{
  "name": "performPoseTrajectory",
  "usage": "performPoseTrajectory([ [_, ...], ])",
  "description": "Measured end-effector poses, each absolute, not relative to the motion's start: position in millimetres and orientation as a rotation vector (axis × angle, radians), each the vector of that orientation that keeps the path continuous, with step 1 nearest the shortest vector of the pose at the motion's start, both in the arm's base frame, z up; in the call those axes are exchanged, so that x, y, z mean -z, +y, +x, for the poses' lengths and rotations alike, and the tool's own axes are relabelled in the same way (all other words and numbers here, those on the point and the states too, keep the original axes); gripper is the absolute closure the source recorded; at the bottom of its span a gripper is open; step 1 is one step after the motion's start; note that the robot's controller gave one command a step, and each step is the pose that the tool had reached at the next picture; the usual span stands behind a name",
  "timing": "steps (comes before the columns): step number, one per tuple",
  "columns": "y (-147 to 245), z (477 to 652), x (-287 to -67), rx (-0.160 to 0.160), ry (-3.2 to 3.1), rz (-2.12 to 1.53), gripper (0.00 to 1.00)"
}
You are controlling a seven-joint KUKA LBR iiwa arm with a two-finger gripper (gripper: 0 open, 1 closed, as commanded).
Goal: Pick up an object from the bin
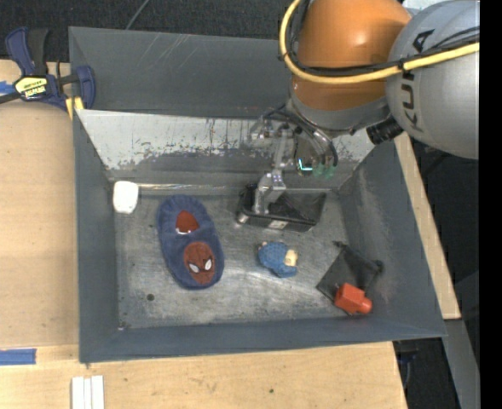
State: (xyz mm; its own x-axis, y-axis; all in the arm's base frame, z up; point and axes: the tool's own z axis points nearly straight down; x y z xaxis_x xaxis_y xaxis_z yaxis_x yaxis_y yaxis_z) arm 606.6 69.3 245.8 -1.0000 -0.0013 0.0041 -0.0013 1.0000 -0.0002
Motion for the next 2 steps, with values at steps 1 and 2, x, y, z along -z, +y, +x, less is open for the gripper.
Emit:
performPoseTrajectory([
  [1, -3.0, 592.3, -119.9, 0.003, -3.164, 0.130, 0.00],
  [2, -3.9, 591.9, -117.8, 0.004, -3.161, 0.123, 1.00],
])
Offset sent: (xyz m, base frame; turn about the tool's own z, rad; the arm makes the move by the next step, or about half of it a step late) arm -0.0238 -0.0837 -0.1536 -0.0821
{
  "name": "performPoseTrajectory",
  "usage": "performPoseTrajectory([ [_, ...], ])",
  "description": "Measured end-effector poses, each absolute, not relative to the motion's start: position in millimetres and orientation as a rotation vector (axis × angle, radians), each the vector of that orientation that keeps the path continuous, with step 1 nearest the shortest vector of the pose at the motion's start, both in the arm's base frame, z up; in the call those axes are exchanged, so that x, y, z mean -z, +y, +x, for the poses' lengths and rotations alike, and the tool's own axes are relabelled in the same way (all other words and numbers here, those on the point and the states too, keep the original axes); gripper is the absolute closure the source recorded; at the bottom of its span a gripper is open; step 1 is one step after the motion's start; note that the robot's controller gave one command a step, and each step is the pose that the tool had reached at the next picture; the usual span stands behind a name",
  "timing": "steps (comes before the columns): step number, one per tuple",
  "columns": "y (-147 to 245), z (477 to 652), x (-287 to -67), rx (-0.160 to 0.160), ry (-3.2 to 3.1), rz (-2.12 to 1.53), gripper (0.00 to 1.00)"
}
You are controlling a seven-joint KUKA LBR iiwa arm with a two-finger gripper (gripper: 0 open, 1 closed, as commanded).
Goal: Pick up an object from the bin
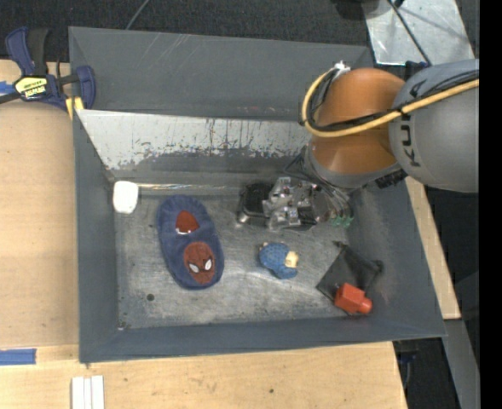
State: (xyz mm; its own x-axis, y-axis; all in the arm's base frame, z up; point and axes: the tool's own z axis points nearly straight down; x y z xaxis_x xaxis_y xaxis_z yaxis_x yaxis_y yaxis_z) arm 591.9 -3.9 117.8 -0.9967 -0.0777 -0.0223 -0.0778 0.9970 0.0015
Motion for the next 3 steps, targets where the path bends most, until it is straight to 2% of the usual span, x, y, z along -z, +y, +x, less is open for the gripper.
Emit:
performPoseTrajectory([
  [1, -12.0, 588.6, -181.8, 0.001, 3.129, -0.087, 1.00],
  [3, -23.1, 602.4, -181.2, 0.000, 3.134, -0.037, 1.00],
])
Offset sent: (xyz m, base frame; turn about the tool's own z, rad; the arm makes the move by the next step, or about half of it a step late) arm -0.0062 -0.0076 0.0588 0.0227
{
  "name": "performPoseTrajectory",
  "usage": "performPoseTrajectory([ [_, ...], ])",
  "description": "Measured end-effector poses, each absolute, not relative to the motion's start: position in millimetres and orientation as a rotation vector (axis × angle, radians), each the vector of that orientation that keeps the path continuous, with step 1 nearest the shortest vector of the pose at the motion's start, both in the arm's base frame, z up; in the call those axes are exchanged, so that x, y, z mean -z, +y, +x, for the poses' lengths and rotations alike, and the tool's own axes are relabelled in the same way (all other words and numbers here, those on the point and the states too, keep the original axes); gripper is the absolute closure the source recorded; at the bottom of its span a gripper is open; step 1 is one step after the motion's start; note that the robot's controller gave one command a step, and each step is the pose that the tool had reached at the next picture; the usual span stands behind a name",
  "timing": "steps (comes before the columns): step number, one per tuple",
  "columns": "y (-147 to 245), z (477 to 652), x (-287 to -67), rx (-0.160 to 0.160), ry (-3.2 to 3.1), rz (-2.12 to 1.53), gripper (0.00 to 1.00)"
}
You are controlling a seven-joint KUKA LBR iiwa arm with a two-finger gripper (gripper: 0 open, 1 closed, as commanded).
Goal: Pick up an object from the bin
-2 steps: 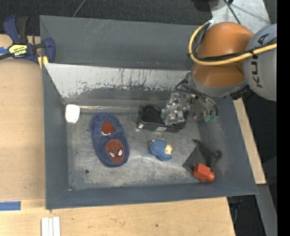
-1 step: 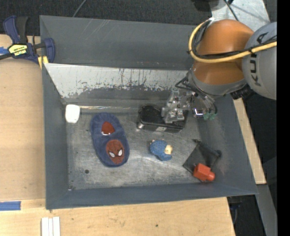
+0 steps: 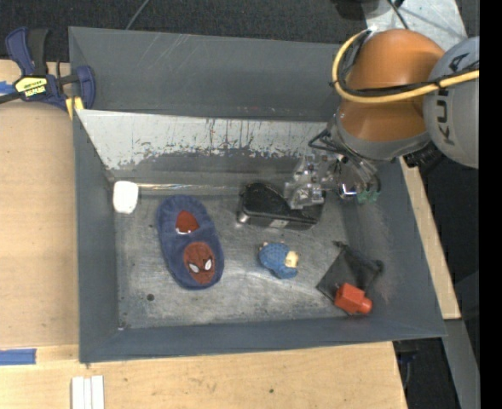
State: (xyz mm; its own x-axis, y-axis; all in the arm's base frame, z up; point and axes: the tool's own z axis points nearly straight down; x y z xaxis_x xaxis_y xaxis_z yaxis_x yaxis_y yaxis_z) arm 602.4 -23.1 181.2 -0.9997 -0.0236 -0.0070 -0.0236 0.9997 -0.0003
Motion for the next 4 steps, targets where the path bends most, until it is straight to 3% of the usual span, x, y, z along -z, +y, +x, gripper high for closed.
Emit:
performPoseTrajectory([
  [1, 21.2, 601.2, -228.9, -0.003, 3.131, -0.057, 1.00],
  [2, 17.1, 592.0, -120.6, -0.005, 3.132, -0.058, 1.00],
  [3, 28.9, 590.6, -283.1, 0.002, 3.077, -0.569, 1.00],
  [4, 18.5, 576.2, -146.4, -0.002, 3.113, -0.455, 1.00],
])
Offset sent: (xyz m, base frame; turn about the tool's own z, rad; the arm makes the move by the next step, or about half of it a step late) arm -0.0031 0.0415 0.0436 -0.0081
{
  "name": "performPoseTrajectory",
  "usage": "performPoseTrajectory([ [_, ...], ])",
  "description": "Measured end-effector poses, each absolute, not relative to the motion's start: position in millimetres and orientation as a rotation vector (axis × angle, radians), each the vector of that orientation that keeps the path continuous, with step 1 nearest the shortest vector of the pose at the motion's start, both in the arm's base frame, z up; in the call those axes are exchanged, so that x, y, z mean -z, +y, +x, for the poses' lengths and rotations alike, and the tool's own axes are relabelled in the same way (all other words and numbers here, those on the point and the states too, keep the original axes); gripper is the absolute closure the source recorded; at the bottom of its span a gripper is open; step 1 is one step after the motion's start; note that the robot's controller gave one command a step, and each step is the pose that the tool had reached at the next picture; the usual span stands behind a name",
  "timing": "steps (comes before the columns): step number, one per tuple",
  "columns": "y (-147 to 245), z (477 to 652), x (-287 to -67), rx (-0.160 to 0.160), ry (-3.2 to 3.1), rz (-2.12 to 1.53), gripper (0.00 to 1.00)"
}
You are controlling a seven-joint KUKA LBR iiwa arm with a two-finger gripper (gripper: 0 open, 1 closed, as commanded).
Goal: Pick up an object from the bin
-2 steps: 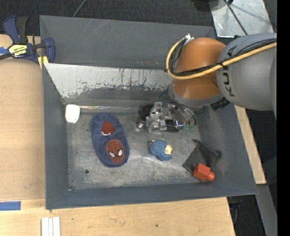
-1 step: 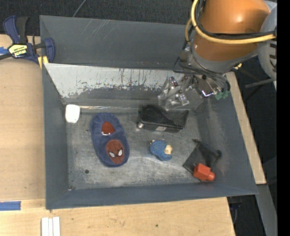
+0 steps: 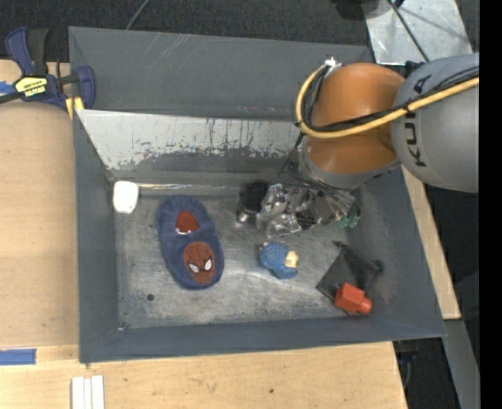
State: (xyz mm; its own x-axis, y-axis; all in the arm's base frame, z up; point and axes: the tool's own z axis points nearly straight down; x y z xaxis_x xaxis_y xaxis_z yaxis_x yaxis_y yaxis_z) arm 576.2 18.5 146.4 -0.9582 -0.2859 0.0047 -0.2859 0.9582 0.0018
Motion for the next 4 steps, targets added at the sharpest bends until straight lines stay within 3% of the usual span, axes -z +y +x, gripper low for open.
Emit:
performPoseTrajectory([
  [1, 20.2, 588.3, -106.0, 0.004, -3.123, 0.321, 1.00],
  [2, 21.0, 580.3, -102.1, 0.008, -3.088, 0.324, 0.00],
  [3, 35.5, 565.7, -74.2, 0.003, -3.109, 0.515, 0.00],
  [4, 114.3, 598.2, -74.8, -0.004, -3.068, 0.722, 0.00],
])
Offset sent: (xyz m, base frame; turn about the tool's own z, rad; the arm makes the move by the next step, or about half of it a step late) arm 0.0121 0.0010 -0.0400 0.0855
